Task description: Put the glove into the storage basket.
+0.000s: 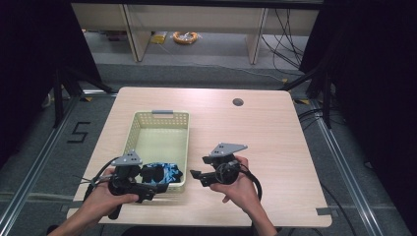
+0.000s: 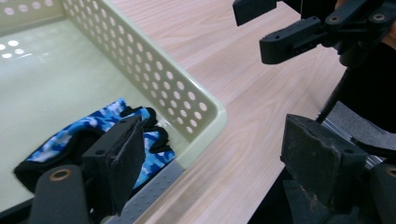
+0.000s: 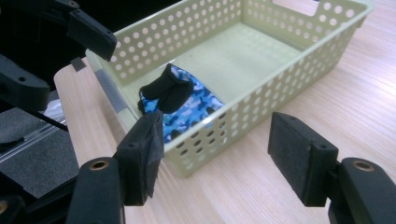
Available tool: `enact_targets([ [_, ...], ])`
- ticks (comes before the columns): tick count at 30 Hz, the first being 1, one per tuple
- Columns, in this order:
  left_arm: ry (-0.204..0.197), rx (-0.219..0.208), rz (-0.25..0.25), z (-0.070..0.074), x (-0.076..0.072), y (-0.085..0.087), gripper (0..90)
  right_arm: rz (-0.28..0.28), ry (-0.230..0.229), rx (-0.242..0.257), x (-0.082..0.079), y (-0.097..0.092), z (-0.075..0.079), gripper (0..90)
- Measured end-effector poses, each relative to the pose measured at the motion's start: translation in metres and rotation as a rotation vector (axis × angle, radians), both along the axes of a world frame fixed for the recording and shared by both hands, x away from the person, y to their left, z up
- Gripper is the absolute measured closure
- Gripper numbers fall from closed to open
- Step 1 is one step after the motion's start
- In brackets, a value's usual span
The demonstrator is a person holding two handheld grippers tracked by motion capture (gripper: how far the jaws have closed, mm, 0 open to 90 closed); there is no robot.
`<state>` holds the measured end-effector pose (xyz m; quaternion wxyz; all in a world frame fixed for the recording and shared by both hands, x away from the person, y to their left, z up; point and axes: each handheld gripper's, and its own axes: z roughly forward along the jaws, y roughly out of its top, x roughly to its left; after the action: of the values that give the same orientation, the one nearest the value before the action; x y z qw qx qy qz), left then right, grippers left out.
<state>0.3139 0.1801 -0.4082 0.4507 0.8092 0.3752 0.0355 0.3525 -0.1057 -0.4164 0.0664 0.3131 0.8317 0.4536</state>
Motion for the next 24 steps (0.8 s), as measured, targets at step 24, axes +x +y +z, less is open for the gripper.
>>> enact_targets([
  [24,-0.048,-0.048,-0.043,-0.012,-0.016,-0.021,21.4,-0.050,-0.014,0.037,-0.011,-0.041,-0.008,33.6],
])
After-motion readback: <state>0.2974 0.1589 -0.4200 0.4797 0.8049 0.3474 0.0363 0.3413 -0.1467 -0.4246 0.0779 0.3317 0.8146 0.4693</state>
